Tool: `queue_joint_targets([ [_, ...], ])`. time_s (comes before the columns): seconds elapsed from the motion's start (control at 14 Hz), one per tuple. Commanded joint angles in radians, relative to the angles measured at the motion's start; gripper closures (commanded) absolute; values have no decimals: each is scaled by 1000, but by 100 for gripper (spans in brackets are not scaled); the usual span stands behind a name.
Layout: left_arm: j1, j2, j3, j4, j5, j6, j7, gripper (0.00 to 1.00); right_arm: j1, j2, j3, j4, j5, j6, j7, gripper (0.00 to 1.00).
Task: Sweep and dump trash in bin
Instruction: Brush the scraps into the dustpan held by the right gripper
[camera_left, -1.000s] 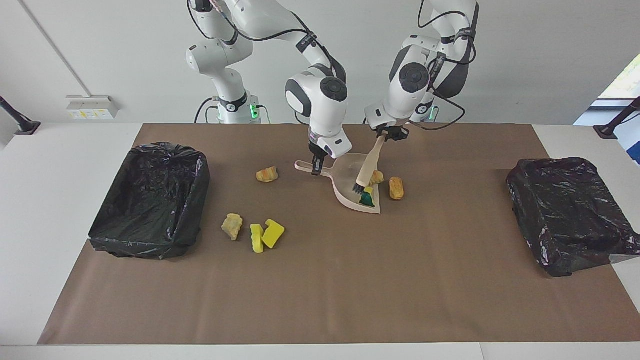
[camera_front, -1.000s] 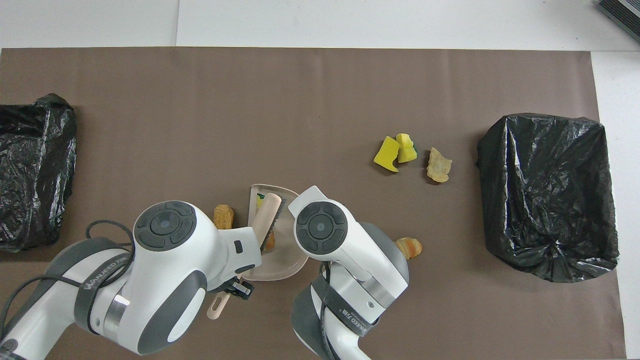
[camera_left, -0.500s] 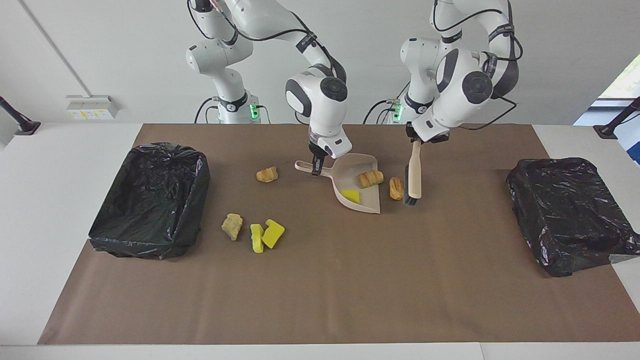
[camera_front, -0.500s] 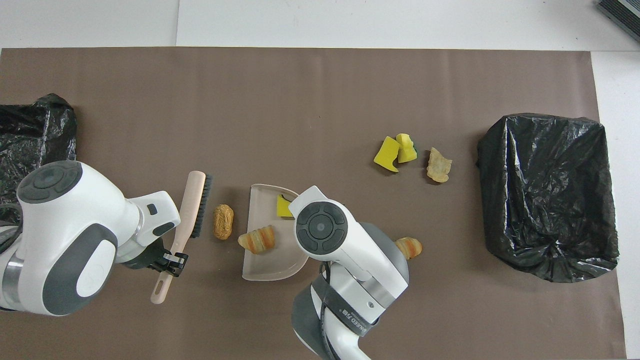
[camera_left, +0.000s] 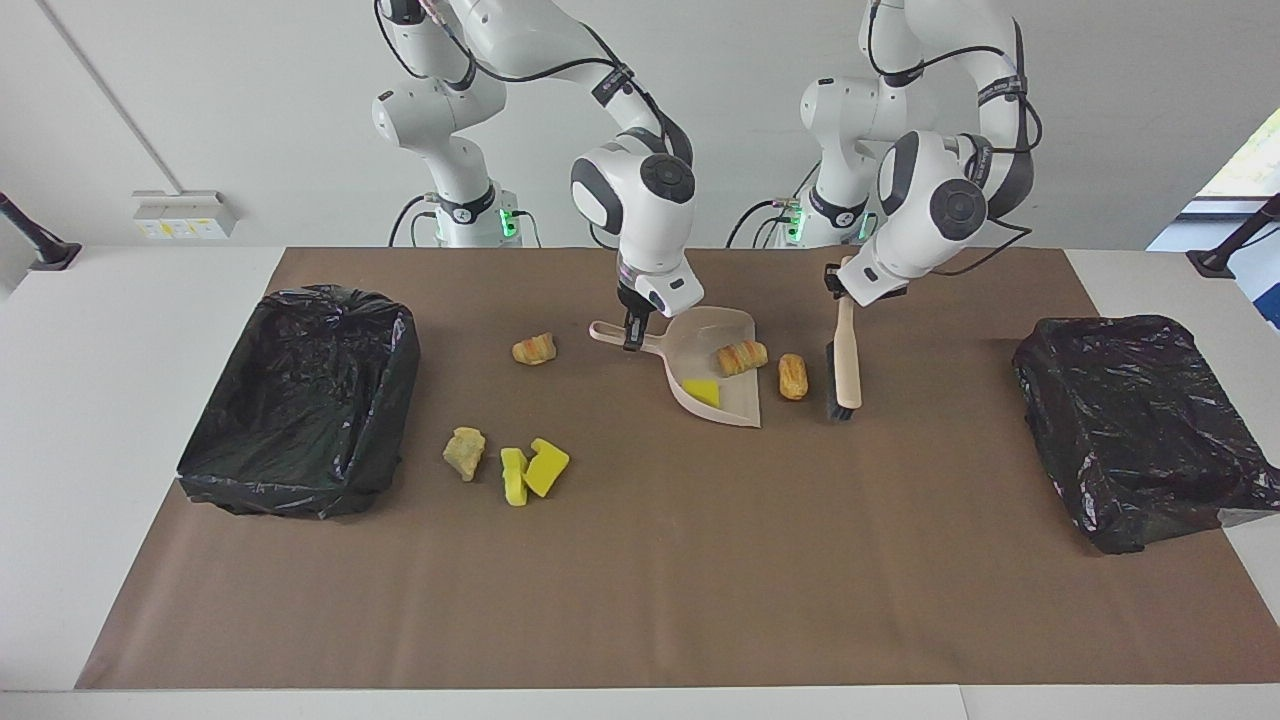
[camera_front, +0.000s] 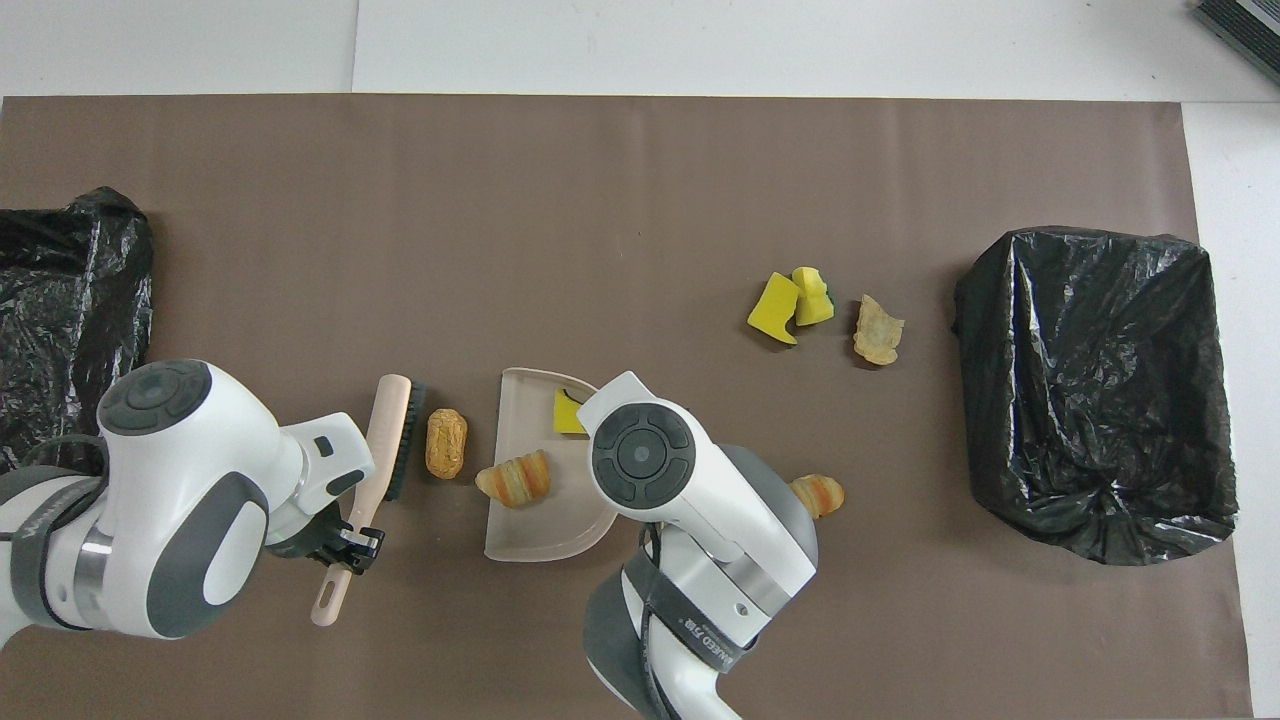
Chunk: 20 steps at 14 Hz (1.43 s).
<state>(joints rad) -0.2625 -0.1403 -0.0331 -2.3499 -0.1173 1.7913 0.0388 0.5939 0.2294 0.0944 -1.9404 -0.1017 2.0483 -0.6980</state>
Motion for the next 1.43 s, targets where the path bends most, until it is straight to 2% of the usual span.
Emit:
queue_joint_targets([
  [0.0, -130, -24, 4, -25, -42, 19, -45, 100, -6, -10, 4, -5, -18, -14, 35, 100],
  [0.29, -213, -15, 4, 10, -143, 5, -109, 100, -6, -8, 4, -5, -18, -14, 35, 100],
  [0.5, -224, -16, 1, 44, -147, -10, -219, 100, -6, -8, 4, -5, -18, -14, 35, 100],
  [0.79, -311, -53, -1, 28, -134, -67, -535, 100, -6, -8, 4, -5, -18, -14, 35, 100],
  [0.93, -323, -73, -2, 5, -113, -75, -608, 100, -28, -24, 4, -3, -15, -22, 22, 100],
  [1.07, -323, -140, -5, -82, -111, -61, -613, 100, -62, -51, 4, 4, -4, -59, -18, 100],
  [1.21, -322, -282, -8, -210, -111, -23, -614, 100, -86, -65, 4, 6, 0, -72, -54, 100],
  [1.36, -322, -372, -43, -284, -111, -18, -629, 100, -109, -94, 4, 9, 2, -103, -57, 100],
])
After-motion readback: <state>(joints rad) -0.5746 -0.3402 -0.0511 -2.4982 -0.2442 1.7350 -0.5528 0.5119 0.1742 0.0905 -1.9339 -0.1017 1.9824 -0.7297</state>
